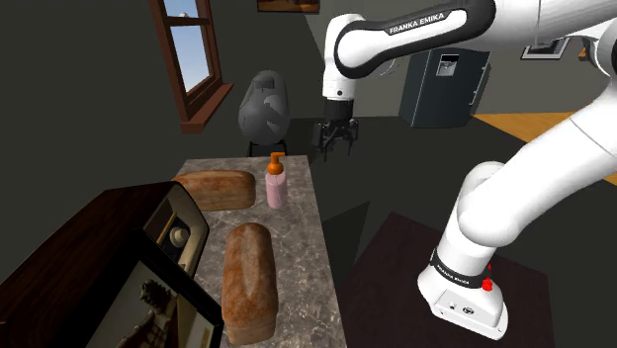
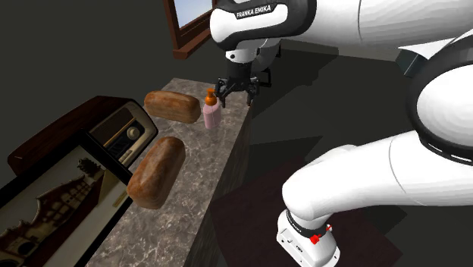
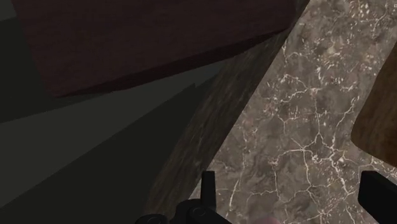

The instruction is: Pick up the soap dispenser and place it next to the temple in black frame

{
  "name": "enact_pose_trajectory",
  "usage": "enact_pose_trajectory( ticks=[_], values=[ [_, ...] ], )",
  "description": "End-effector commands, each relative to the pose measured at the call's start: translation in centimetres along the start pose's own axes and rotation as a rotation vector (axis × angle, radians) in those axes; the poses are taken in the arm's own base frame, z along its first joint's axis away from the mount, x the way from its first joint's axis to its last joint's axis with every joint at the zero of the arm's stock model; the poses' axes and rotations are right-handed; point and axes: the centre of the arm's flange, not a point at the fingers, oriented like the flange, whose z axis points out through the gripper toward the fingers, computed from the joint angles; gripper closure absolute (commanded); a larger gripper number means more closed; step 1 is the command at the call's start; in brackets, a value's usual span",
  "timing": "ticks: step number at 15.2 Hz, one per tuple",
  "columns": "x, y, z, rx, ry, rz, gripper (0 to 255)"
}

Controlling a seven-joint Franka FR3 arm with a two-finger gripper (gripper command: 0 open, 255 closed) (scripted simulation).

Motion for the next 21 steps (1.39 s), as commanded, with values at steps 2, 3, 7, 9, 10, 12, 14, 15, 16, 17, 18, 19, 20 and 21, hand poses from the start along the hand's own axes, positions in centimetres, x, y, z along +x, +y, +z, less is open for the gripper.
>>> enact_pose_trajectory(
  ticks=[2,3,7,9,10,12,14,15,16,17,18,19,20,21],
  values=[
    [2.8,-1.7,1.7,-0.012,0.023,0.031,0],
    [3.8,-2.3,2.3,-0.016,0.030,0.041,0],
    [7.8,-4.2,4.7,-0.033,0.057,0.082,0],
    [9.9,-5.1,5.8,-0.042,0.071,0.103,0],
    [11.0,-5.5,6.4,-0.046,0.078,0.113,0],
    [13.1,-6.4,7.5,-0.055,0.091,0.133,0],
    [15.2,-7.1,8.7,-0.063,0.105,0.154,0],
    [16.3,-7.5,9.2,-0.068,0.112,0.164,0],
    [17.4,-7.8,9.7,-0.072,0.118,0.174,0],
    [18.2,-8.1,10.1,-0.075,0.124,0.182,0],
    [18.3,-8.1,10.7,-0.075,0.124,0.182,0],
    [18.3,-8.0,11.2,-0.075,0.124,0.182,0],
    [18.4,-8.0,11.7,-0.075,0.124,0.182,0],
    [18.5,-7.9,12.2,-0.075,0.124,0.182,0]
  ],
)
